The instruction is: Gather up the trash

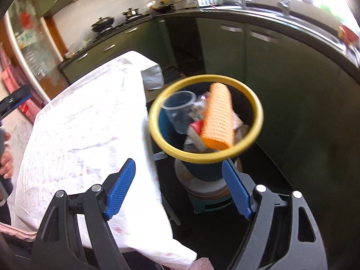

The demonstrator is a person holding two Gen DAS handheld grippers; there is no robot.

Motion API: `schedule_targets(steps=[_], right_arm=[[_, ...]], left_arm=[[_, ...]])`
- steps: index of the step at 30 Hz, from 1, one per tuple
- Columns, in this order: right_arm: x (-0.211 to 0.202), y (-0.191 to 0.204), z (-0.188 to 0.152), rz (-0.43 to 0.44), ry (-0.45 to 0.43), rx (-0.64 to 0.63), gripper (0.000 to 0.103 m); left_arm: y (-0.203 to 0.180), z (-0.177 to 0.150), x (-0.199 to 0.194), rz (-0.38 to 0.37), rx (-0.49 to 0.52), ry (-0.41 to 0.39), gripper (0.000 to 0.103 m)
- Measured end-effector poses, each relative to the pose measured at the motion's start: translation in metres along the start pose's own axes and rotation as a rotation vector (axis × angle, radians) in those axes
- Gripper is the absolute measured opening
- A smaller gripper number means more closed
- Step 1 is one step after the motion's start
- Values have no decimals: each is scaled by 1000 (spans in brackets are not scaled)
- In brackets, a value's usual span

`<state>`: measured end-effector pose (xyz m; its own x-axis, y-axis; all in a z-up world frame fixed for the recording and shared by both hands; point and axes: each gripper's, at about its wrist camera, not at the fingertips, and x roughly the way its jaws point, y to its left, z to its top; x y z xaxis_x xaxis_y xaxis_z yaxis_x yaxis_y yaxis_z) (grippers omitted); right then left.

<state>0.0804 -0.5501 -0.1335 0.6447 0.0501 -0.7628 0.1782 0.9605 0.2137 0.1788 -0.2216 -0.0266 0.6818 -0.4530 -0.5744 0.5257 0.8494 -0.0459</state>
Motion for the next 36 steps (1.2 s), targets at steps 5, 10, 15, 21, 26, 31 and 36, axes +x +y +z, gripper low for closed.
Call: schedule_targets(steps=[5, 10, 15, 21, 26, 31, 36], right_arm=[[-6, 37, 7, 52, -29, -86, 83], [-28, 69, 7, 57, -107, -153, 96], [-56, 86, 0, 38, -157, -184, 96], [-102, 96, -18, -14, -245, -216, 96], [-140, 102, -34, -31, -323, -236, 96], [-160, 108, -42, -20, -363, -255, 96], [-161, 106, -39, -8, -373, -243, 96]], left_arm=[[74, -37, -69, 205, -164, -80, 98], [113, -72, -116, 361, -254, -58, 98], [117, -99, -150, 389, -276, -43, 98], [92, -118, -192, 365, -247, -93, 98], [73, -127, -220, 365, -237, -139, 98], [64, -131, -238, 376, -234, -157, 98], [64, -129, -252, 403, -232, -184, 98]])
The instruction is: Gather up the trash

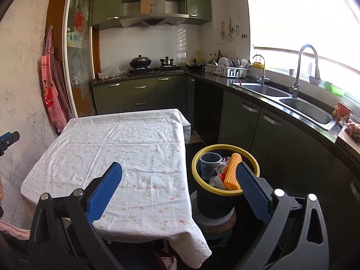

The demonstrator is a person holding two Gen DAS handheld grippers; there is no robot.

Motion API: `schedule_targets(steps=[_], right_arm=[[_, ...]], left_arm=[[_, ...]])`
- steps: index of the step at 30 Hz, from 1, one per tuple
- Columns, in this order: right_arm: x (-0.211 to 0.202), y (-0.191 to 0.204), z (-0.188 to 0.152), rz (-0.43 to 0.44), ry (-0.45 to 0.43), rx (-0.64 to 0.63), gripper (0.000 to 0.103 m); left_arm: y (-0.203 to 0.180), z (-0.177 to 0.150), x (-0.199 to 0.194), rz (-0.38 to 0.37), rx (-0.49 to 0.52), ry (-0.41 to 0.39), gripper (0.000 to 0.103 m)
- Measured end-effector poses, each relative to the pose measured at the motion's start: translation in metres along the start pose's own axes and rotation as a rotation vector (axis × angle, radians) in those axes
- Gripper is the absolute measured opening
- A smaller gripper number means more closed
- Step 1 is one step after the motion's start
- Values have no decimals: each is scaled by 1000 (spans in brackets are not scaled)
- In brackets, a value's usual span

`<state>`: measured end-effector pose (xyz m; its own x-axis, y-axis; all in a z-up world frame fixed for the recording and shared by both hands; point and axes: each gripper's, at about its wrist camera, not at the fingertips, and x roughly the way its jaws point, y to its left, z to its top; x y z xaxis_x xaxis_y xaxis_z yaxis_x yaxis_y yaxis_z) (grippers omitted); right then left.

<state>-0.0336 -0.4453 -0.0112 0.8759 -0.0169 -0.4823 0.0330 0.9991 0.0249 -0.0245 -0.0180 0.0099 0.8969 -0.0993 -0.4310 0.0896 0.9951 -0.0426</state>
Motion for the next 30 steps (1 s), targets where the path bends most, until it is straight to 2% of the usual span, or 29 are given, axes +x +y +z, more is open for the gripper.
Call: schedule_targets(steps=[9, 30], right_arm=[[4, 0, -2, 13, 7, 3, 96], [6, 0, -5, 16, 3, 17, 96]], left_arm=[[0, 11, 1, 4, -3, -3, 98], [-10, 11, 7, -19, 21, 15, 98]])
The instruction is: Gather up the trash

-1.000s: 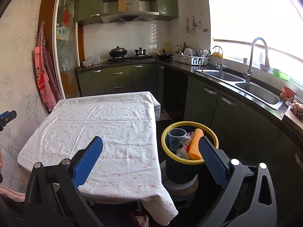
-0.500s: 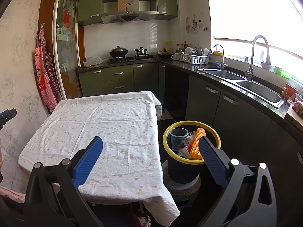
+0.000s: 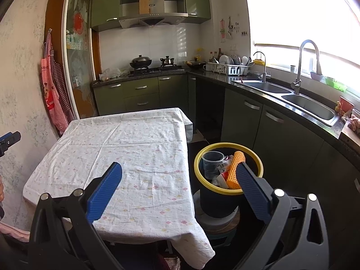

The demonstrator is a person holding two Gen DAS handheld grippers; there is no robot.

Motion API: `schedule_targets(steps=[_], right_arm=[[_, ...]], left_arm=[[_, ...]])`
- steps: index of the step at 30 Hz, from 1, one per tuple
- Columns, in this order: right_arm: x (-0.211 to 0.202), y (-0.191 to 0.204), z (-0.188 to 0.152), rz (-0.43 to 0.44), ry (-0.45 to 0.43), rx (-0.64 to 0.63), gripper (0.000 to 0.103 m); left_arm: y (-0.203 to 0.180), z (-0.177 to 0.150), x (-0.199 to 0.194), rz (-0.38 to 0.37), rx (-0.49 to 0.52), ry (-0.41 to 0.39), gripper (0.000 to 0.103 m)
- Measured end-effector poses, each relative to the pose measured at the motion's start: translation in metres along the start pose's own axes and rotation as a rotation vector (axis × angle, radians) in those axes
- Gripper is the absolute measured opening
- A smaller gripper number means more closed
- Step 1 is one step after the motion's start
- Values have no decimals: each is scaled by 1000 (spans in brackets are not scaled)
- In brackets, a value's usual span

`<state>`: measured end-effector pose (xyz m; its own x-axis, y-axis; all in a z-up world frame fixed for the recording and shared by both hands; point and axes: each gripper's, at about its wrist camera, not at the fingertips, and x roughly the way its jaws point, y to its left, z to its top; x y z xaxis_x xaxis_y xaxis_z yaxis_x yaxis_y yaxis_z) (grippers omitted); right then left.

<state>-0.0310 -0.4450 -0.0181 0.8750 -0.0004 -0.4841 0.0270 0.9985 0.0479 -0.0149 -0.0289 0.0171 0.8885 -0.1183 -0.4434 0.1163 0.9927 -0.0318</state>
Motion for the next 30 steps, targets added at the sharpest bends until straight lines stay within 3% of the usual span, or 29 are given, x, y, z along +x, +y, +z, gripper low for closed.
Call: schedule_targets(steps=[30], right_arm=[[1, 1, 0, 6, 5, 6, 96]], left_arm=[[-2, -2, 6, -17, 15, 24, 98]])
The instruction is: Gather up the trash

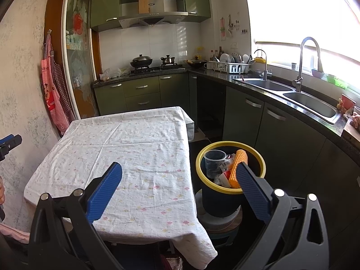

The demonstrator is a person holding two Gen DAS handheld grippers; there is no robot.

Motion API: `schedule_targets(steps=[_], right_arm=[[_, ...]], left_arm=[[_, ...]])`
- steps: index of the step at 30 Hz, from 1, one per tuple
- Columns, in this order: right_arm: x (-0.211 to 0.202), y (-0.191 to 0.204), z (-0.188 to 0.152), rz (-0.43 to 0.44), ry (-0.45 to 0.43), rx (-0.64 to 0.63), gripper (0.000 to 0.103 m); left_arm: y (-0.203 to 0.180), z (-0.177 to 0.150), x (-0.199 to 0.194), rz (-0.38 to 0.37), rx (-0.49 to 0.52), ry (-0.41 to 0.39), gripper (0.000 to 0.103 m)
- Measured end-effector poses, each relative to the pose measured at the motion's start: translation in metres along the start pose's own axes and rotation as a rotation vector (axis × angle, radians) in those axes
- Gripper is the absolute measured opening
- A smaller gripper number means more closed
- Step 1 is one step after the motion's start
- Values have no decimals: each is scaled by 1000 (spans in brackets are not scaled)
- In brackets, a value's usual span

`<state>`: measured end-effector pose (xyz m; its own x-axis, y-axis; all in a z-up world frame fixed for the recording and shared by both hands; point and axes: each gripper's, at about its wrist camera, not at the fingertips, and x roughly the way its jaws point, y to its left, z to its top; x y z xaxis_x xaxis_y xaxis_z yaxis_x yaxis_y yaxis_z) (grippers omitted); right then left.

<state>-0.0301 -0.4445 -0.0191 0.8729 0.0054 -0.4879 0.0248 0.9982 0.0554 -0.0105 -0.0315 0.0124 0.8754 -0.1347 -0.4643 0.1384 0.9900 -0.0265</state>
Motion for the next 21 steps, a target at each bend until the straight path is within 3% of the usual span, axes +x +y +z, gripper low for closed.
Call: schedule_targets(steps=[21], right_arm=[[1, 4, -1, 0, 5, 4, 96]], left_arm=[[-2, -2, 8, -20, 13, 18, 98]])
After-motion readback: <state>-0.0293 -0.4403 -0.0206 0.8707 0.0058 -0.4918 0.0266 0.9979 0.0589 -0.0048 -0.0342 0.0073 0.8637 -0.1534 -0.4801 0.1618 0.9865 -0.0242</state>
